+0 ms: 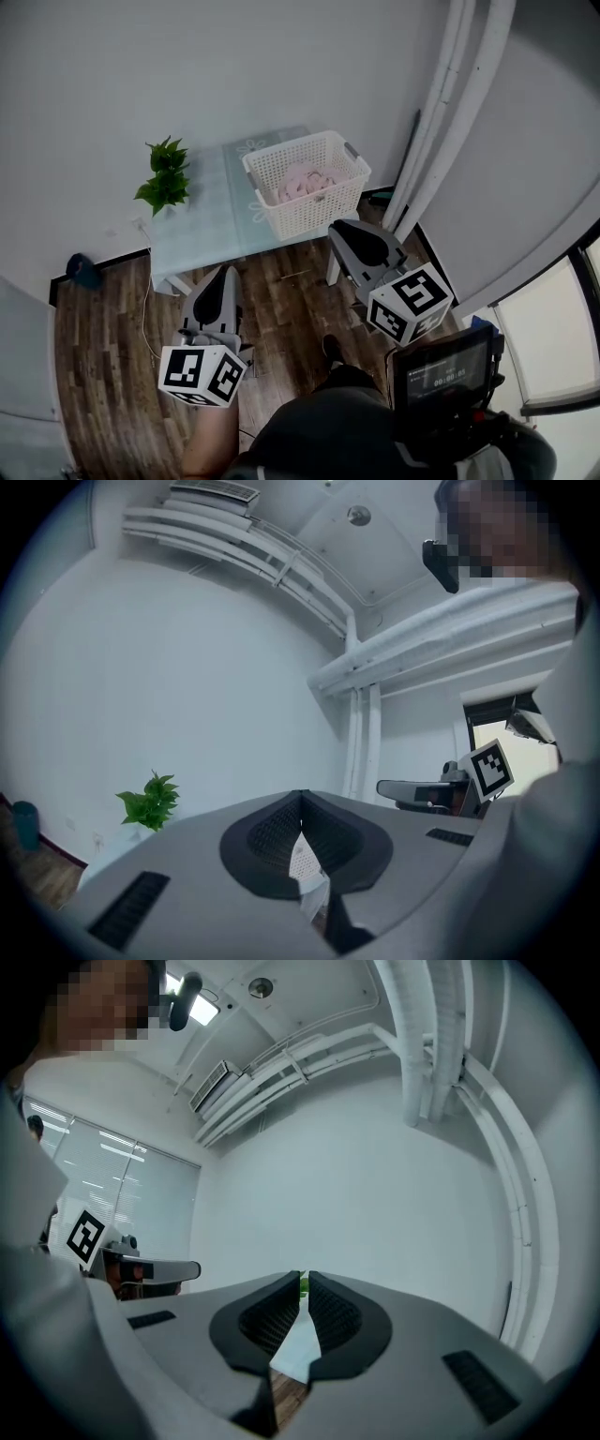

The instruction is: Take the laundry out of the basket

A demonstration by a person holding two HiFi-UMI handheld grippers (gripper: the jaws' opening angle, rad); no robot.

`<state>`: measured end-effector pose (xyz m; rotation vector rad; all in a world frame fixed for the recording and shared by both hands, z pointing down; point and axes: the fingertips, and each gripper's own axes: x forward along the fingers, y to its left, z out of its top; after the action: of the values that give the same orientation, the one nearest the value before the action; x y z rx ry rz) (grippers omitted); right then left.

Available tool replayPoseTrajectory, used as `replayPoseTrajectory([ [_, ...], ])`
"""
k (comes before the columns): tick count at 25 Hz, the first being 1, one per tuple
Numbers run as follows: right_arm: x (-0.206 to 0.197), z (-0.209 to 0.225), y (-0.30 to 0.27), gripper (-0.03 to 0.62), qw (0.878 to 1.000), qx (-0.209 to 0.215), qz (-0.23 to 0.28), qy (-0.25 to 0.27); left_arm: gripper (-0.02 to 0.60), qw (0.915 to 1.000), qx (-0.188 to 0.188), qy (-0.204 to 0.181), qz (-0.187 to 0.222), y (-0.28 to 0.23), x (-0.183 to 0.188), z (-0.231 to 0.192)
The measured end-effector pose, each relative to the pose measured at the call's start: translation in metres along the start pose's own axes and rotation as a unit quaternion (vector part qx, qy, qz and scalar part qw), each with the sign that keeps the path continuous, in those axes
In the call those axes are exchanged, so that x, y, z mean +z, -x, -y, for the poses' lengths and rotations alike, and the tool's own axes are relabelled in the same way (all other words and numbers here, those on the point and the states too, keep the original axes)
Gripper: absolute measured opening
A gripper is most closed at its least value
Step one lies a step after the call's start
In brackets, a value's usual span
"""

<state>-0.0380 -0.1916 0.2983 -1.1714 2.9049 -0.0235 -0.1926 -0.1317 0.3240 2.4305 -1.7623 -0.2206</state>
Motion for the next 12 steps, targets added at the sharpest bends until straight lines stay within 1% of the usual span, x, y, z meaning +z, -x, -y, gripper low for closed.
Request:
replayPoseTrajectory([
  [3,-0.001,0.036,-0.022,0.02,1.0,-0.004,-0.01,-0.013,0.008,1.0,0.006,-0.004,-0.004,-0.035,0.002,-0.005],
  [8,0.0,0.082,-0.059,0.02,1.0,0.016,-0.007,-0.023,0.008,0.9996,0.024,-0.01,-0.01,-0.089,0.001,-0.016],
  [12,-0.004,0.116,-0.081,0.019,0.999,0.032,-0.018,-0.027,0.009,0.9988,0.037,-0.02,-0.025,-0.128,-0.002,-0.019],
])
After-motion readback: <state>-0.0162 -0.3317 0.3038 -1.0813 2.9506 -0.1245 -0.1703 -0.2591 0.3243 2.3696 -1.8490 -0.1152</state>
